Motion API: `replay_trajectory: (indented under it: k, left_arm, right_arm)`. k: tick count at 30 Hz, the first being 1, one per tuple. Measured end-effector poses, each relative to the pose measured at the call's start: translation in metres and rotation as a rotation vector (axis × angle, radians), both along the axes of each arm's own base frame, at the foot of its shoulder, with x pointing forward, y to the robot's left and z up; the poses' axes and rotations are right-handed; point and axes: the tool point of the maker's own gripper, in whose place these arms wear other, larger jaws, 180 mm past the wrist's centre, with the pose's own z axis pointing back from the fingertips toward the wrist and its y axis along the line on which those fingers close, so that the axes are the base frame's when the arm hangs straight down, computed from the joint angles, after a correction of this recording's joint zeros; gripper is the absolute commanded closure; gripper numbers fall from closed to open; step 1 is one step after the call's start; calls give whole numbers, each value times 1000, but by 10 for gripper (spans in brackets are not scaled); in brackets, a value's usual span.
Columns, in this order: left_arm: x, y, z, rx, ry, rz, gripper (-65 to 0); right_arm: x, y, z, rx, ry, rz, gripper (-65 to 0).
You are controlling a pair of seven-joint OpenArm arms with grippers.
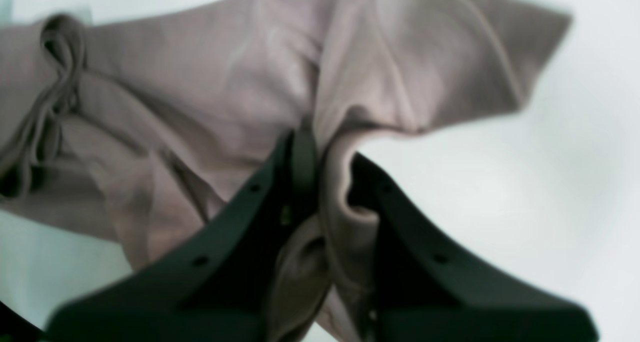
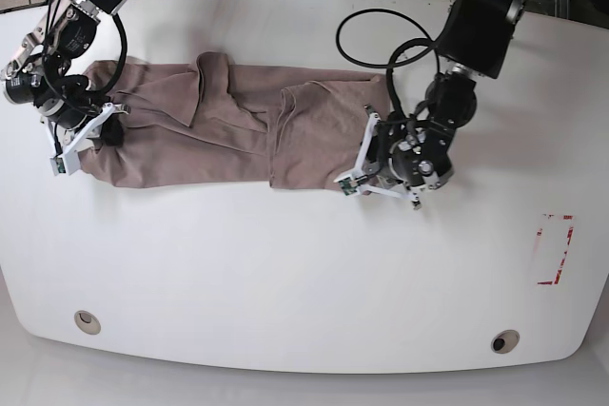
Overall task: Layout the t-shirt on the table in an organized manner, then fold the t-shirt properly
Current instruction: 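Grasp both ends of the shortened strip with both grippers, then fold the strip ends toward each other with both grippers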
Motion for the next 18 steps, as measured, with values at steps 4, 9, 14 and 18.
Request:
replay_trajectory:
  k: [4,9,14,18]
  left_arm:
    - [5,-22,3,67,-37,-31,-63]
    - [2,-58,7,51,-49,-61,-63]
    - [-5,-89,12,8,-44,-90,-63]
    - [-6,-98,14,-16,-49,-98,-63]
  right_arm:
    - [7,10,21,-78,-45,67,-14]
    - [14,31,41,-114,-113,144,-14]
    - [16,48,42,-103,-123,172,-16]
    - [14,64,41,-74,-135,179,-17]
